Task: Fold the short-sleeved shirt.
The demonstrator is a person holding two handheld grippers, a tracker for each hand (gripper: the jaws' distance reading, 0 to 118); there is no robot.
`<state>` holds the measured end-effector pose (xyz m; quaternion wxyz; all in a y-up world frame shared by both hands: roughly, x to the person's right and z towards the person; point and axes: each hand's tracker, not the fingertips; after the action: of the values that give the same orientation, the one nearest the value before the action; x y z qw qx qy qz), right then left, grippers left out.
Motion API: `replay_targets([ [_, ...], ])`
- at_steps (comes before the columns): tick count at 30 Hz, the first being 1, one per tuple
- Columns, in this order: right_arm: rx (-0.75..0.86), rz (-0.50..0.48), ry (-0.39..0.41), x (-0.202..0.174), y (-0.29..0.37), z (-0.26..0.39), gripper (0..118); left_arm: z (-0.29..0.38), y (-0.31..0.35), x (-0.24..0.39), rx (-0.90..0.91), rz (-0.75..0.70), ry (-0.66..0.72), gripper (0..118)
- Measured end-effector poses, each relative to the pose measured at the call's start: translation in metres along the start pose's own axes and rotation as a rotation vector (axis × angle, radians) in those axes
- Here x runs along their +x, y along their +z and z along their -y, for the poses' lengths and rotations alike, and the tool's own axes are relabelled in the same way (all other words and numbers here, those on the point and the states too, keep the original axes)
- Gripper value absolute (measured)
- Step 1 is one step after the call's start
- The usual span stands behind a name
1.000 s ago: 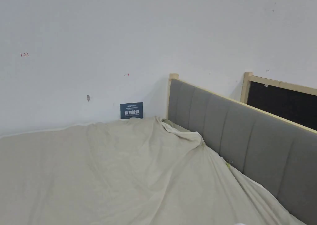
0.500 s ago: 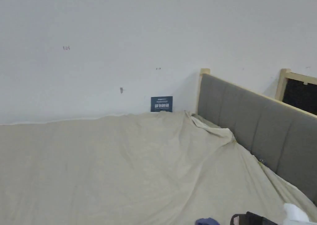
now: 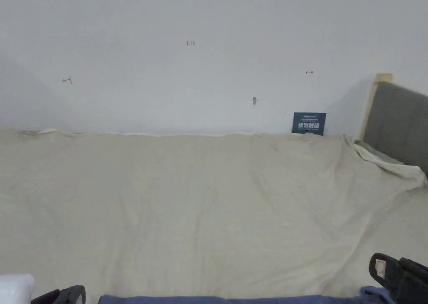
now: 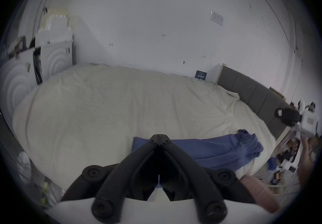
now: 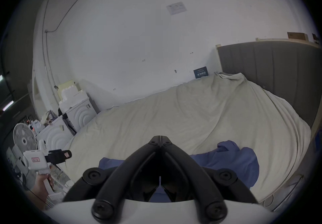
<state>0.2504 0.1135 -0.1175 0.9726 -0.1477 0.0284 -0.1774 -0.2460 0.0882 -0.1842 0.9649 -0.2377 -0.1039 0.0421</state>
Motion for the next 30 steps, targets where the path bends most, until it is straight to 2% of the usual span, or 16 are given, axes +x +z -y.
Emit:
replay_targets([
  [3,-0.003,0.007,0.030,-0.005,-0.002,0.004,0,-0.011,0.006,-0.005,0.004,0.014,0.033,0],
  [6,-0.041,0.004,0.062,-0.009,-0.008,0.006,0,-0.032,-0.021,-0.043,-0.136,0.085,0.165,0],
  [10,-0.105,-0.002,0.077,-0.011,-0.019,0.015,0,-0.035,-0.088,-0.086,-0.416,0.362,0.384,3],
  [11,-0.120,-0.011,0.068,-0.011,-0.021,0.018,0,-0.031,-0.102,-0.094,-0.458,0.398,0.404,39],
  [12,-0.131,-0.016,0.061,-0.014,-0.023,0.017,0,-0.026,-0.113,-0.099,-0.476,0.417,0.416,80],
  [13,-0.144,-0.018,0.053,-0.016,-0.025,0.020,0,-0.021,-0.123,-0.101,-0.507,0.393,0.415,105],
  [14,-0.160,-0.021,0.043,-0.016,-0.028,0.022,0,-0.015,-0.137,-0.105,-0.549,0.389,0.427,114],
  [18,-0.207,-0.020,0.019,-0.022,-0.037,0.029,0,0.006,-0.162,-0.114,-0.674,0.492,0.598,118],
  [24,-0.259,-0.017,0.035,-0.030,-0.047,0.034,0,0.045,-0.216,-0.138,-0.726,0.547,0.659,118],
  [27,-0.279,-0.016,0.057,-0.036,-0.051,0.036,0,0.053,-0.224,-0.132,-0.685,0.700,0.724,118],
  [30,-0.294,-0.021,0.063,-0.038,-0.056,0.036,0,0.066,-0.235,-0.124,-0.700,0.781,0.822,118],
])
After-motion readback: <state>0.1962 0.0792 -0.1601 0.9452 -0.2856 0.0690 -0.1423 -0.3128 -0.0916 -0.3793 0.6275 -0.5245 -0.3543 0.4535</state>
